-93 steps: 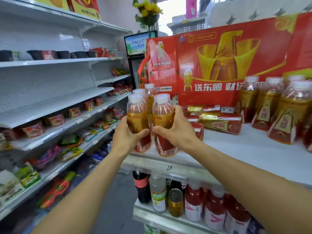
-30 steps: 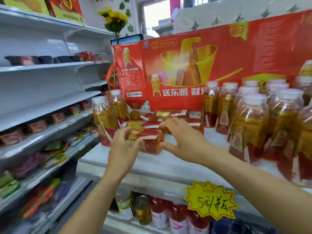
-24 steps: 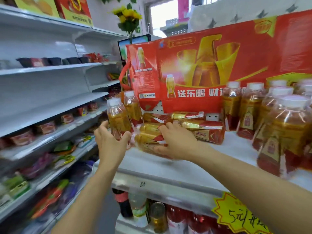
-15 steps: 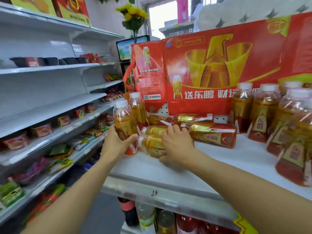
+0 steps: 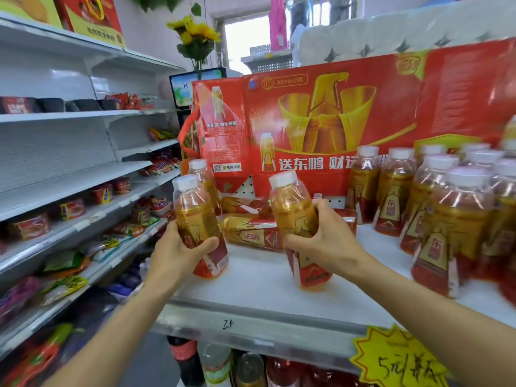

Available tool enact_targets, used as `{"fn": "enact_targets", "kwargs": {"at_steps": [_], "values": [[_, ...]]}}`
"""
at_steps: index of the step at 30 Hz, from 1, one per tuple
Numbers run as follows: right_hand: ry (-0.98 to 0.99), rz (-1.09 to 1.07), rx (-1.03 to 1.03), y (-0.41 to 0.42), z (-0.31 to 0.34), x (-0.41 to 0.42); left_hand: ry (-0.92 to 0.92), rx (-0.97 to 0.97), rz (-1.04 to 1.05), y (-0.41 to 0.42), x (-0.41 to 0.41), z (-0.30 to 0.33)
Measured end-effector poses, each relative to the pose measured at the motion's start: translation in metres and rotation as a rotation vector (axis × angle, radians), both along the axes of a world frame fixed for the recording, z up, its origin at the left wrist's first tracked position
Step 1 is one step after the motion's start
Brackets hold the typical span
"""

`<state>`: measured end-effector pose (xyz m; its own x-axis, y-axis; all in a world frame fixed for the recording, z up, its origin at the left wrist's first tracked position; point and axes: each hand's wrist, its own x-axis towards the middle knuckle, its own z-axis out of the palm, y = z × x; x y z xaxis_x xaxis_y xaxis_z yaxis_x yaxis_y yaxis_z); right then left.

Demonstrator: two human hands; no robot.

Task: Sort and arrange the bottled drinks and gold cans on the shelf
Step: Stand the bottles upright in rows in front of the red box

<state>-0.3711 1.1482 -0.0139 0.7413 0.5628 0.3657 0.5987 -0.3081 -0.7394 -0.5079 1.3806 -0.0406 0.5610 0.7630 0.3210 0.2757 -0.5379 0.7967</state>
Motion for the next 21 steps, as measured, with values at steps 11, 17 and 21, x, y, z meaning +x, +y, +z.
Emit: {"fn": "enact_targets", "kwargs": {"at_steps": [11, 17, 21], "values": [[-0.006, -0.146, -0.018, -0.074, 0.012, 0.01, -0.059, -0.016, -0.269, -0.102, 0.029, 0.011], [-0.021, -0.241, -0.018, -0.094, 0.012, 0.02, -0.026, -0.018, -0.304, -0.129, 0.043, 0.008], [-0.11, -0.244, -0.013, -0.093, 0.012, 0.024, 0.0, -0.016, -0.282, -0.121, 0.041, 0.004]]}}
